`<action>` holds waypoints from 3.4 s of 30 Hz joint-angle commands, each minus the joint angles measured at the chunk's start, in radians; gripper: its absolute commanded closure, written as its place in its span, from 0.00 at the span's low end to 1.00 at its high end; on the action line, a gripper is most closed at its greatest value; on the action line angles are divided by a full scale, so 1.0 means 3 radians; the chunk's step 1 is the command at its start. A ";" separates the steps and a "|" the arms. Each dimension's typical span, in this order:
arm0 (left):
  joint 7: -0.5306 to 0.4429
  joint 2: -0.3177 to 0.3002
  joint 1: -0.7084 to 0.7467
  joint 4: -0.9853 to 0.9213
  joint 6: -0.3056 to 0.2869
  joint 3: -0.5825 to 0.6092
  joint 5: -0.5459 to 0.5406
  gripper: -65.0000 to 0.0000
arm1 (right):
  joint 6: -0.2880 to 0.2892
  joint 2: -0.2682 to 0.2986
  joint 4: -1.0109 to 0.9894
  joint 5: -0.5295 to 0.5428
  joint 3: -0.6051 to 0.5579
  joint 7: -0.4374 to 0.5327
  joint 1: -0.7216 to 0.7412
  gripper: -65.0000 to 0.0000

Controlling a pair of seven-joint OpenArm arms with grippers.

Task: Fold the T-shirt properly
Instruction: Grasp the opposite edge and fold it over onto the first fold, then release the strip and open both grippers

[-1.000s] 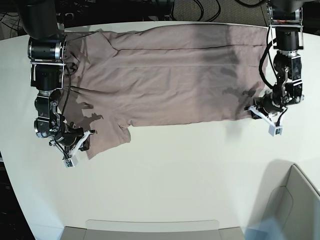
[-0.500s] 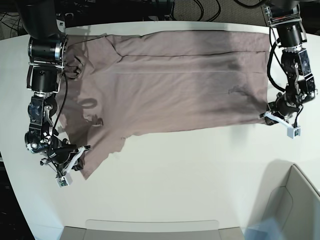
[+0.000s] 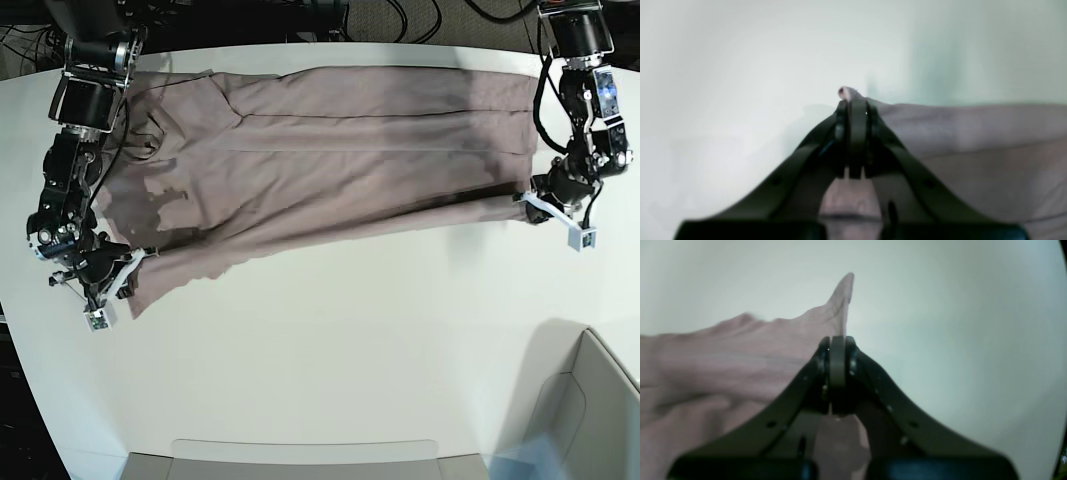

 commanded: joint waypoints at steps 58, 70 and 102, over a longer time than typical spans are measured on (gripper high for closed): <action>0.0479 0.0168 0.1384 0.1359 -0.0005 -0.0674 -0.0033 0.71 | 0.0822 0.0010 0.2186 0.0299 0.0621 -0.0952 -0.2191 0.62; 0.0208 0.0158 0.1414 0.1088 -0.0005 -0.0556 -0.0033 0.71 | 0.0822 0.0010 0.2176 0.0545 0.0616 -0.0962 -0.2165 0.48; -0.0135 -0.0088 0.1261 -0.0456 -0.0440 0.0426 -0.0212 1.00 | 0.0822 0.0117 0.2094 0.0555 0.0636 -0.0952 -0.2058 0.48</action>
